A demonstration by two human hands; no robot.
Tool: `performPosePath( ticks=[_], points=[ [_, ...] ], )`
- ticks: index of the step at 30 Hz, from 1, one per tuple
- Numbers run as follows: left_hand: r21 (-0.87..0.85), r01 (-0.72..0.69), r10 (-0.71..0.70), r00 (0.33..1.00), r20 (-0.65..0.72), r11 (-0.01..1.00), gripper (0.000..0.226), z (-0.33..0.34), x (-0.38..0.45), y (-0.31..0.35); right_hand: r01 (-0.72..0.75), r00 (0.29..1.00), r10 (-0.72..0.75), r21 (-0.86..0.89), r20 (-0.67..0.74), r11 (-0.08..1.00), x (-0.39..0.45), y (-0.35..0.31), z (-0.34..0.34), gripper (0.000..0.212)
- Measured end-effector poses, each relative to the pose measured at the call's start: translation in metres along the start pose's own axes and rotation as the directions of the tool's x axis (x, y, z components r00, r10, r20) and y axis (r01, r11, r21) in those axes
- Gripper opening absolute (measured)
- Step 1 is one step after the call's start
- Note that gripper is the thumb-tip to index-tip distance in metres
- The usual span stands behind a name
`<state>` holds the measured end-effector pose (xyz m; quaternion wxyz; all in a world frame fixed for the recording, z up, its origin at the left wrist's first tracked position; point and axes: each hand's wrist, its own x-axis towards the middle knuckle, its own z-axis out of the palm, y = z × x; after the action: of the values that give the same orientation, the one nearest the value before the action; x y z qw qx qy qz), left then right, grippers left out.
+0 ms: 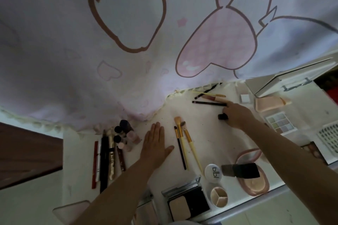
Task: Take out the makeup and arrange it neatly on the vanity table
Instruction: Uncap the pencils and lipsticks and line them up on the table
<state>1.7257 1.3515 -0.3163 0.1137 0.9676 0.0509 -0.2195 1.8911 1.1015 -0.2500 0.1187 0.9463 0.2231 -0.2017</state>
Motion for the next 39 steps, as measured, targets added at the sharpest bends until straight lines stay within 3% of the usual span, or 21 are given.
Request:
performPosePath(
  ticks=[3,7,10,13,16,21,23,27,32,34,37,39],
  points=[
    [-0.006,-0.002,0.002,1.0,0.002,1.0,0.08,-0.001,-0.001,0.0,0.004,1.0,-0.005,0.047,0.023,0.999,-0.006,-0.004,-0.012,0.017],
    [-0.075,0.01,-0.007,0.999,0.045,0.997,0.082,-0.02,-0.007,0.006,0.062,0.986,-0.009,0.323,-0.164,0.944,-0.024,-0.014,-0.04,0.008],
    [-0.288,-0.158,0.119,0.982,-0.15,0.944,0.082,-0.053,-0.021,0.024,0.143,0.968,0.024,0.629,-0.249,0.764,-0.051,-0.028,-0.07,0.001],
    [-0.518,-0.367,0.2,0.915,-0.351,0.772,0.066,-0.093,-0.044,0.051,0.224,0.97,-0.032,0.829,-0.242,0.513,-0.08,-0.057,-0.099,0.019],
    [-0.557,-0.445,0.176,0.865,-0.47,0.701,0.033,-0.123,-0.064,0.068,0.285,0.946,-0.015,0.805,-0.325,0.521,-0.098,-0.09,-0.115,0.032],
    [-0.584,-0.52,0.038,0.766,-0.642,0.624,0.018,-0.145,-0.095,0.065,0.33,0.891,0.089,0.771,-0.445,0.544,-0.117,-0.127,-0.135,0.039],
    [-0.581,-0.52,0.008,0.749,-0.662,0.625,0.027,-0.151,-0.105,0.059,0.396,0.85,0.11,0.761,-0.516,0.514,-0.125,-0.138,-0.14,0.039],
    [-0.615,-0.516,-0.03,0.751,-0.66,0.597,0.032,-0.169,-0.12,0.05,0.516,0.78,0.091,0.718,-0.619,0.467,-0.136,-0.147,-0.15,0.033],
    [-0.703,-0.484,-0.016,0.818,-0.574,0.521,0.033,-0.192,-0.132,0.046,0.562,0.751,0.069,0.69,-0.657,0.456,-0.148,-0.15,-0.164,0.024],
    [-0.672,-0.476,-0.014,0.81,-0.586,0.567,0.034,-0.2,-0.134,0.043,0.494,0.812,0.063,0.742,-0.58,0.454,-0.146,-0.151,-0.171,0.03],
    [-0.44,-0.446,0.045,0.741,-0.67,0.78,0.029,-0.206,-0.138,0.035,0.243,0.958,0.061,0.905,-0.281,0.35,-0.141,-0.158,-0.184,0.041],
    [-0.291,-0.37,0.06,0.701,-0.711,0.882,0.027,-0.209,-0.138,0.03,0.165,0.975,0.077,0.909,-0.21,0.384,-0.138,-0.165,-0.187,0.047]
  ],
)
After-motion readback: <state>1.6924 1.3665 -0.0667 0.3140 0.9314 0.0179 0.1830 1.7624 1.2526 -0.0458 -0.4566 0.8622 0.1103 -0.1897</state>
